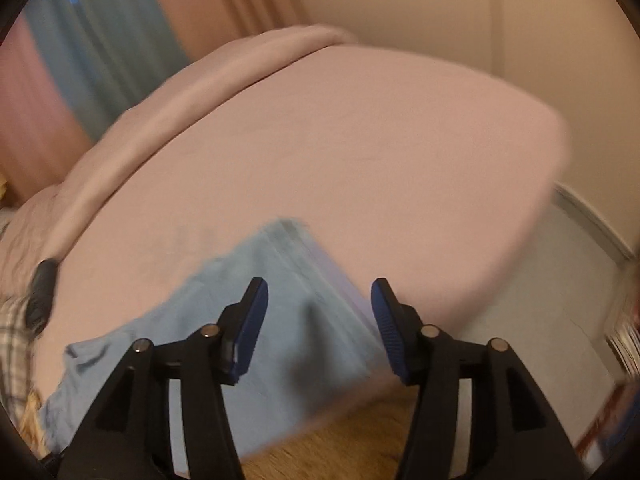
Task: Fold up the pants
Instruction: 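Fold the leg hem over toward the waistband with the right gripper and release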
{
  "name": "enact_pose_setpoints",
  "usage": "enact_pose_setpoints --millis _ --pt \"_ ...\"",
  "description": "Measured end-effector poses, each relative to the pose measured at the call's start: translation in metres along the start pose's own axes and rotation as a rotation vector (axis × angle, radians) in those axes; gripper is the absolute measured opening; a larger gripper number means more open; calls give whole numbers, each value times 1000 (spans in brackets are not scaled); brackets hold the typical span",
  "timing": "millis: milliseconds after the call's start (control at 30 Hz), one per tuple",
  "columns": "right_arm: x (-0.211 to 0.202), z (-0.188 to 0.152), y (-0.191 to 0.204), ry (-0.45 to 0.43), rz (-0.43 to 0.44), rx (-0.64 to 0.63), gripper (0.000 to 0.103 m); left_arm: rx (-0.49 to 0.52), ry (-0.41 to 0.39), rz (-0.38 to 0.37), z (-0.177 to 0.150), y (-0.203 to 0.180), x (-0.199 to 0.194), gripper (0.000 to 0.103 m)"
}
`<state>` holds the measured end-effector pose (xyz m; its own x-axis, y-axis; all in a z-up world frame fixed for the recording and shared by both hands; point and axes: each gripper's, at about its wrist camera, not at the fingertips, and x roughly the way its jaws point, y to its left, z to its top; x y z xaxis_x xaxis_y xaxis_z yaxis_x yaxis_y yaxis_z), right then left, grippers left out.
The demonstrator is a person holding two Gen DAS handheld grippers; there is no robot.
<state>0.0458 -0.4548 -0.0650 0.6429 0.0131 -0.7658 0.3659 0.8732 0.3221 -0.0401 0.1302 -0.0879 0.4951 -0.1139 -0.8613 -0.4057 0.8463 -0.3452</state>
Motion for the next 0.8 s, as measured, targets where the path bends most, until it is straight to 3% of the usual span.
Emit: enact_pose_setpoints --millis 67,200,267,300,367,567,667,800 --pt "29 14 10 54 56 -43 54 1 0 -1 0 0 1 16" --pt "72 26 26 90 43 -89 54 13 2 7 0 -3 2 16" --pt "79 26 31 12 18 -116 17 14 1 14 0 -5 2 16" --pt "83 24 33 0 -16 -133 17 16 0 16 0 -5 2 16" --pt "79 23 31 -25 -1 -110 11 25 -3 25 0 -7 2 16" --pt "29 36 24 -164 81 -46 10 66 -7 21 -2 -17 -1 16" --pt "30 40 31 -191 40 -69 10 73 0 2 -3 -19 3 16" --pt "73 29 21 -55 -30 -45 11 50 11 -18 -1 -11 9 18"
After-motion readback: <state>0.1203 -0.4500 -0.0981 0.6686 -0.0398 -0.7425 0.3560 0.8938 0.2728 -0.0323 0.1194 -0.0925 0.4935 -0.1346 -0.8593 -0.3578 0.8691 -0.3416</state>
